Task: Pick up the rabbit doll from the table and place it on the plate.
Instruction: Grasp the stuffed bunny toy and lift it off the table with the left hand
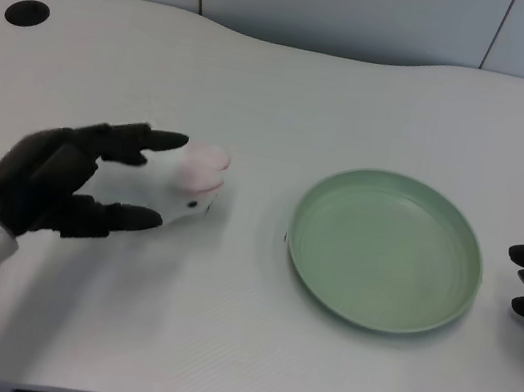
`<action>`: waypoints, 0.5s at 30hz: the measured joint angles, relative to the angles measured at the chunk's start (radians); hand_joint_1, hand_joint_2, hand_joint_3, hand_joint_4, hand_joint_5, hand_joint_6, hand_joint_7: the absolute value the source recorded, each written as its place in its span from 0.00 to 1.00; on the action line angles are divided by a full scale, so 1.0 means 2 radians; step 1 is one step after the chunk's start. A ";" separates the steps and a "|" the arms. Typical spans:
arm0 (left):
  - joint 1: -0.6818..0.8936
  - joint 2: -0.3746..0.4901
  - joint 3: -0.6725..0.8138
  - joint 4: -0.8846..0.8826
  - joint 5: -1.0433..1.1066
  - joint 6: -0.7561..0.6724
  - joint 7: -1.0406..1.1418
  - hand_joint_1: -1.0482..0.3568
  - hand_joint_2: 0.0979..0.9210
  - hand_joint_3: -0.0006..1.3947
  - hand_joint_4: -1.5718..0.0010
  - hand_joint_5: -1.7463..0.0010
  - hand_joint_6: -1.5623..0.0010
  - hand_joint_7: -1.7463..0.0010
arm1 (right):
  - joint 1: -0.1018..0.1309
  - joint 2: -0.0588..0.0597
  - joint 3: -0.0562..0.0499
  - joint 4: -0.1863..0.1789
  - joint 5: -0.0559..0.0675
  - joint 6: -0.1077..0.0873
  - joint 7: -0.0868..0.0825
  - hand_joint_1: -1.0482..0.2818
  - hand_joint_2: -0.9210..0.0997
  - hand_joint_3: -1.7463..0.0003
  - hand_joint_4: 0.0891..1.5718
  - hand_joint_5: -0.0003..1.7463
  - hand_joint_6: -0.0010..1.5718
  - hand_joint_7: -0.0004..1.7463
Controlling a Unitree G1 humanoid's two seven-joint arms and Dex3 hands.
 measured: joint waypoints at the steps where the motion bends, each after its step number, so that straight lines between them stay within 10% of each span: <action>1: -0.013 0.013 -0.010 0.000 0.023 0.004 0.007 0.27 1.00 0.03 0.90 0.79 0.80 1.00 | 0.000 0.000 0.000 0.000 0.000 0.000 0.000 0.41 0.00 0.91 0.70 0.02 0.62 0.00; 15: -0.109 0.074 -0.087 -0.005 0.104 0.090 -0.010 0.13 1.00 0.01 1.00 0.87 0.91 1.00 | 0.004 0.004 0.006 -0.010 -0.005 0.007 -0.006 0.40 0.00 0.91 0.71 0.02 0.60 0.00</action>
